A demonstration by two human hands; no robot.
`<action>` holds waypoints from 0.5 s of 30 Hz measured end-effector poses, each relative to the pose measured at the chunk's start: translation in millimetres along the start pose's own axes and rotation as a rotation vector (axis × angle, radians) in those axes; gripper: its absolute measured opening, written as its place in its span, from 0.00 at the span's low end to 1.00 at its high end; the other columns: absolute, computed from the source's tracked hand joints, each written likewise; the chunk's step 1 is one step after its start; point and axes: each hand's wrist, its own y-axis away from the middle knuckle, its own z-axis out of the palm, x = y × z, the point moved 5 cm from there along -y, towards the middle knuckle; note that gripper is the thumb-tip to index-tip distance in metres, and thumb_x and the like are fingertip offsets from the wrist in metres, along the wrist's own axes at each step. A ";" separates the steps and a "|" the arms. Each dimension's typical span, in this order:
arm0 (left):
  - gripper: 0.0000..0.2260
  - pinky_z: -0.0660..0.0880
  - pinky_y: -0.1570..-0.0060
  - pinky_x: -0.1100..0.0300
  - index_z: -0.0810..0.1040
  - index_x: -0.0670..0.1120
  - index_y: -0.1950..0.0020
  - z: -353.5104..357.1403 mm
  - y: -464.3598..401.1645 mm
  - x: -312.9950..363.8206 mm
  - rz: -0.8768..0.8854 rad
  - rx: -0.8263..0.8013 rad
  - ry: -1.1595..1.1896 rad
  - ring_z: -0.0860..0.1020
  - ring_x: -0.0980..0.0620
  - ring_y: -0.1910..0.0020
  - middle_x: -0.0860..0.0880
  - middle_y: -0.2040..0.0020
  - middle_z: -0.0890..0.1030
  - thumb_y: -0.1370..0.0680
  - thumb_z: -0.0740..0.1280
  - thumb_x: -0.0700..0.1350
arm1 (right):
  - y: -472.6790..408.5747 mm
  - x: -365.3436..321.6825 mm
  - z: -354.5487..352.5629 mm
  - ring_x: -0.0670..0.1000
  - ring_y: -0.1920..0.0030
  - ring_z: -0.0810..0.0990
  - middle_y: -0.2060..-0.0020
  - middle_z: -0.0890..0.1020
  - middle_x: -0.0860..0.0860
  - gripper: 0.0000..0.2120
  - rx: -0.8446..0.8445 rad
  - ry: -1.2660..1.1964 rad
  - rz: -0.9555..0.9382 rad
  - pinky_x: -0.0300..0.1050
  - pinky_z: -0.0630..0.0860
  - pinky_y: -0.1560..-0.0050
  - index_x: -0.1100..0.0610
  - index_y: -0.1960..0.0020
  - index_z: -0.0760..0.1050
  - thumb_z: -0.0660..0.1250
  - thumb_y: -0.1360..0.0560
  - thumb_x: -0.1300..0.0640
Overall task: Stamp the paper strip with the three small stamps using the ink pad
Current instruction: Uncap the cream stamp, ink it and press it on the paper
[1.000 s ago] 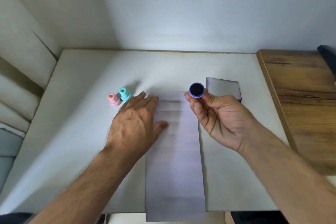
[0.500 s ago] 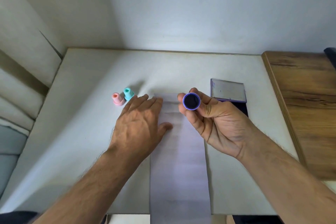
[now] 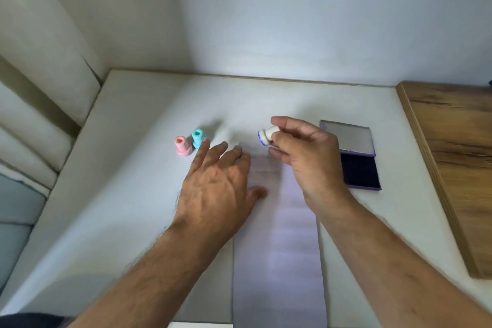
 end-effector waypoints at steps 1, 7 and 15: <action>0.26 0.53 0.24 0.47 0.79 0.46 0.38 -1.9 -0.2 1.6 0.005 -0.011 0.000 0.71 0.46 0.32 0.50 0.39 0.80 0.27 0.64 0.63 | -2.6 1.2 2.9 0.49 0.59 0.85 0.64 0.86 0.47 0.10 0.034 0.104 -0.068 0.44 0.81 0.50 0.50 0.52 0.85 0.72 0.28 0.62; 0.25 0.44 0.23 0.49 0.75 0.47 0.35 -4.3 0.2 4.4 0.020 0.015 -0.005 0.66 0.52 0.27 0.51 0.39 0.80 0.22 0.56 0.63 | -4.2 12.2 19.4 0.38 0.58 0.84 0.59 0.86 0.42 0.09 0.087 0.470 -0.270 0.36 0.79 0.50 0.48 0.49 0.83 0.73 0.29 0.57; 0.26 0.40 0.24 0.50 0.73 0.45 0.35 -3.3 2.4 2.0 -0.027 -0.025 -0.021 0.70 0.57 0.33 0.54 0.47 0.82 0.22 0.58 0.62 | -5.4 9.9 23.0 0.38 0.57 0.84 0.60 0.86 0.43 0.09 0.044 0.593 -0.336 0.36 0.80 0.49 0.48 0.50 0.85 0.74 0.29 0.58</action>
